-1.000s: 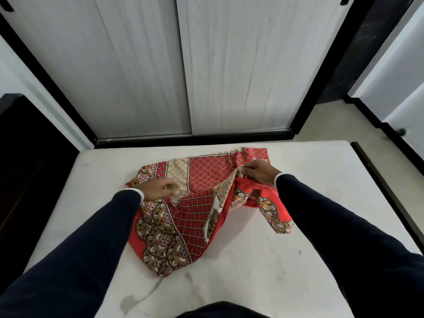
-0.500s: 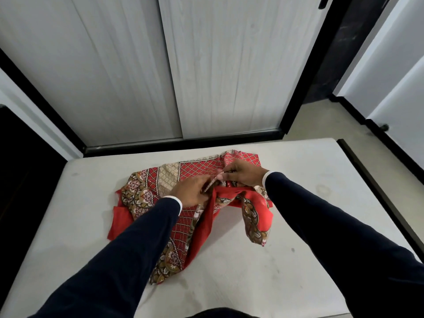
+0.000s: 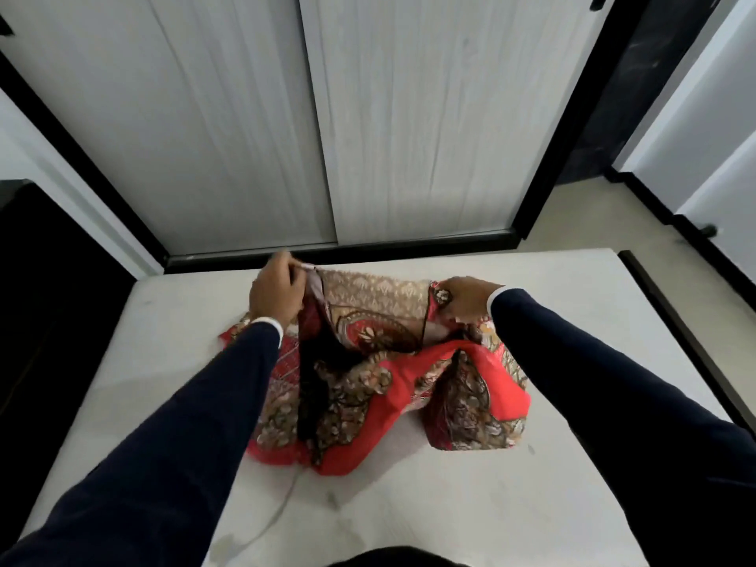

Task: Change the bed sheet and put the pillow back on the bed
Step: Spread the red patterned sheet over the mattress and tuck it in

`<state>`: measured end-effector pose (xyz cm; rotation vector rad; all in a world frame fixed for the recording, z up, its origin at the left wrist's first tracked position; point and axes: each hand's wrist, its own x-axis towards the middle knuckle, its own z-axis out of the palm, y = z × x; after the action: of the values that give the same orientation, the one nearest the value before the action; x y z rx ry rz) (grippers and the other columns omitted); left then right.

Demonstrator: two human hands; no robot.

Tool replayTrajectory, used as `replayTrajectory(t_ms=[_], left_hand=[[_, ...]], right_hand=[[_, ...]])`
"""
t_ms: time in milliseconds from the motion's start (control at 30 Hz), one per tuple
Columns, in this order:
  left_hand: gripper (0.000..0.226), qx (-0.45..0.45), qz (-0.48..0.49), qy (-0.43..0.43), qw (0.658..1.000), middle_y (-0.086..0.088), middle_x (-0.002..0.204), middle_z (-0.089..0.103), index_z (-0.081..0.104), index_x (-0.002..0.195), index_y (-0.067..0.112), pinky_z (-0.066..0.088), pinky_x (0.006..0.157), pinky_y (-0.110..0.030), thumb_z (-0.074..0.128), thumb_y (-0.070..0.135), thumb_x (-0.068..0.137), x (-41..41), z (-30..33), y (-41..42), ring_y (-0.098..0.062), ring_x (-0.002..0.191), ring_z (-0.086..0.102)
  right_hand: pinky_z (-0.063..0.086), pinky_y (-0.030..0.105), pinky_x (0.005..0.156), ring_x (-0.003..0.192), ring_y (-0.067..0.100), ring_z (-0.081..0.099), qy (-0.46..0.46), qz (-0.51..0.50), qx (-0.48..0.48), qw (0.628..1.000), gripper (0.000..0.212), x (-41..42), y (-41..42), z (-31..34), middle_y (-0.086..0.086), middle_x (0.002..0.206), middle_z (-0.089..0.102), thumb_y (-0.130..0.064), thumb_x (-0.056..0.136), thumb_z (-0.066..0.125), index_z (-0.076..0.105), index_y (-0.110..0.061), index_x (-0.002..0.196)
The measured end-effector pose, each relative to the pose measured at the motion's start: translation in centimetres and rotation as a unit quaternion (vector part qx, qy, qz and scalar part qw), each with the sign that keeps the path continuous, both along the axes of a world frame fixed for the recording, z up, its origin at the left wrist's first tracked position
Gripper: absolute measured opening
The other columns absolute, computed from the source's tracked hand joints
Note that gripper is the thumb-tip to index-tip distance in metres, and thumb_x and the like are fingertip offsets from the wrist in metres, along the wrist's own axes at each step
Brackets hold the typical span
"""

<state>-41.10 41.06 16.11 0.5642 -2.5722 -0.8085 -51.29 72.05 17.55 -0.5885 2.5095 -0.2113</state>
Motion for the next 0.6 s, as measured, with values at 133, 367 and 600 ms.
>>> replayTrajectory(t_ms=[133,367,600], left_hand=[[0.013,0.118,0.026,0.138,0.983,-0.01,0.075,0.054,0.043,0.086,0.009,0.034,0.062,-0.032,0.049,0.015,0.097,-2.2,4.2,0.3,-0.024,0.068,0.05],[0.029,-0.086,-0.196,0.005,0.977,-0.002,0.093,0.065,0.042,0.108,0.021,0.054,0.061,-0.035,0.064,0.035,0.093,1.5,1.0,-1.0,-0.019,0.078,0.066],[0.05,-0.213,-0.219,-0.158,0.939,-0.004,0.093,0.069,0.061,0.114,0.016,0.055,0.069,-0.039,0.058,0.06,0.092,3.3,-3.1,-1.6,-0.026,0.082,0.066]], right_hand=[[0.052,0.038,0.08,0.103,0.036,0.066,0.184,-0.063,-0.005,0.981,0.026,-2.4,-0.5,1.6,0.012,0.112,0.068,-0.035,0.082,0.053,0.064,-0.021,0.102],[0.05,0.035,0.078,0.092,0.033,0.067,0.049,-0.22,-0.156,0.962,0.028,-3.8,-0.5,0.6,0.023,0.109,0.071,-0.013,0.085,0.051,0.072,-0.005,0.102],[0.056,0.038,0.061,0.067,0.028,0.066,-0.114,-0.31,-0.412,0.849,0.029,-1.0,-1.8,1.3,0.017,0.077,0.073,-0.011,0.099,0.045,0.07,0.001,0.091]])
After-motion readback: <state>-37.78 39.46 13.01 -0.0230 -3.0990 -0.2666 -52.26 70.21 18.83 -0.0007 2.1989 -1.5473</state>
